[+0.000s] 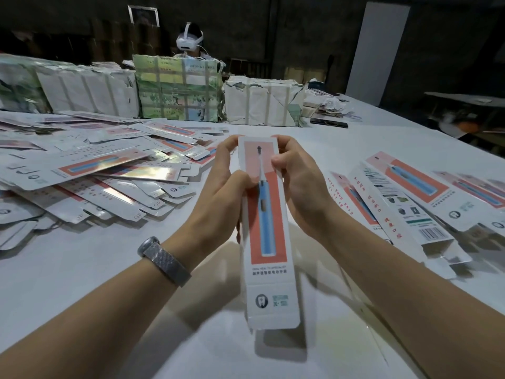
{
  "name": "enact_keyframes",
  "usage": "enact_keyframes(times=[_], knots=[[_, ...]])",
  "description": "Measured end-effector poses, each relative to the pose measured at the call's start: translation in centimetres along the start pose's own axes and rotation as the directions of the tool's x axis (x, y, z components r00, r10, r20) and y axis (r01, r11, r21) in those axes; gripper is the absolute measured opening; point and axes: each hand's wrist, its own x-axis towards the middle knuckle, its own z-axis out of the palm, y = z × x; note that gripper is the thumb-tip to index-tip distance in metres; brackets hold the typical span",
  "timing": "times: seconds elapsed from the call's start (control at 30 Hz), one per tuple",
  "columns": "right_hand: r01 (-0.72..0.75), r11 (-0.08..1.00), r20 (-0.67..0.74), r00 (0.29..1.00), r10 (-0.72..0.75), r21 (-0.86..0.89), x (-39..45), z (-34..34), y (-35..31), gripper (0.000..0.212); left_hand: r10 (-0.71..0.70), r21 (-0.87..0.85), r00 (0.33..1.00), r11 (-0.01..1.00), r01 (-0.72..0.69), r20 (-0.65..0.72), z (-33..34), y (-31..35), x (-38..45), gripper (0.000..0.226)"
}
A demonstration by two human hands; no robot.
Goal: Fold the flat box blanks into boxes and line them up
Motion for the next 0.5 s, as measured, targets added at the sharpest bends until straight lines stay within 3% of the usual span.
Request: enact_keyframes(times=[0.13,0.33,0.5], knots=[[0.016,0.999,-0.026,1.000,-0.015,0.046,0.3,-0.5,0.1,0.012,-0.015,-0.002,0.999,1.000,0.015,0.036,0.2,0.0,0.0,0.045],[0.009,0.955,-0.087,0.996,0.017,0.296,0.8,-1.3,-0.1,0.046,-0.040,0.040,0.995,0.999,0.036,0.092,0.5,-0.3,-0.4,0.057],[-0.030,0.955,-0.080,0.995,0.056,0.294,0.8,-1.4,-0.3,0.048,-0.082,0.058,0.995,0.995,0.079,0.051,0.6,-0.6,-0.3,0.072]])
